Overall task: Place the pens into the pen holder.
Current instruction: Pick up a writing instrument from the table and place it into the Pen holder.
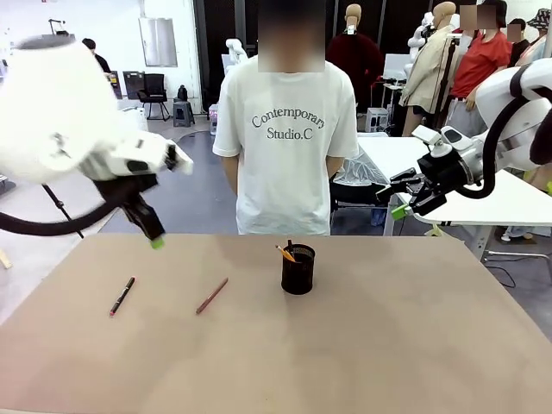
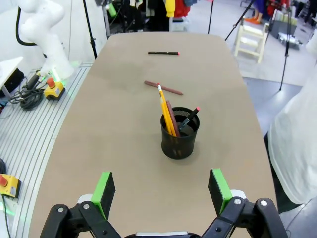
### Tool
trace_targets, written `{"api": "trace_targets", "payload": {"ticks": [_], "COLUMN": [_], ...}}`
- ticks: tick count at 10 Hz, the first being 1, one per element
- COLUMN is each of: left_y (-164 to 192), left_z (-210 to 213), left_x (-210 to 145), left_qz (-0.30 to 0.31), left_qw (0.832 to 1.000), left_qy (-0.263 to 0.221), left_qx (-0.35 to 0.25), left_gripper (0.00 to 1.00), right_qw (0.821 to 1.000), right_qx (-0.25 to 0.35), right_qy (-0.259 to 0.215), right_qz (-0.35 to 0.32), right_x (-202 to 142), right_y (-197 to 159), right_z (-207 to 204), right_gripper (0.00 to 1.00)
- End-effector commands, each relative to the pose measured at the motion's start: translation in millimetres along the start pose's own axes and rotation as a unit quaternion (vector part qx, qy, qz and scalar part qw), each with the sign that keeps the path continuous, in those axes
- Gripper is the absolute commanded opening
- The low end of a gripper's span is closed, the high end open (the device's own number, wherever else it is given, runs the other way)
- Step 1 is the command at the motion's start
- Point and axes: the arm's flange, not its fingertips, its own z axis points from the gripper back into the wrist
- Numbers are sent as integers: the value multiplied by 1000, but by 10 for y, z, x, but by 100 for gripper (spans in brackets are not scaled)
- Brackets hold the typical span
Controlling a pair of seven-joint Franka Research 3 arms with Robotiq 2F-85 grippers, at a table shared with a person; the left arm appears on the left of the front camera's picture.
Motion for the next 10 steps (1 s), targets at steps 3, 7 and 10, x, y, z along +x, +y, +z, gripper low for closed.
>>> {"api": "trace_targets", "payload": {"ticks": [3, 7, 10], "left_y": [-233, -276, -280], "left_z": [-685, -645, -675], "left_x": [342, 269, 307], "left_qz": [-25, -36, -37], "left_qw": [1000, 999, 999], "left_qy": [7, 11, 9], "left_qx": [15, -11, -11], "left_gripper": [100, 100, 100], "right_qw": [1000, 1000, 1000], "right_qx": [-1, -1, -1], "right_qy": [-3, -3, -3], "right_qz": [-1, -1, -1], "right_x": [30, 30, 30], "right_y": [1, 1, 1], "right_z": [3, 3, 3], "right_gripper": [100, 100, 100]}}
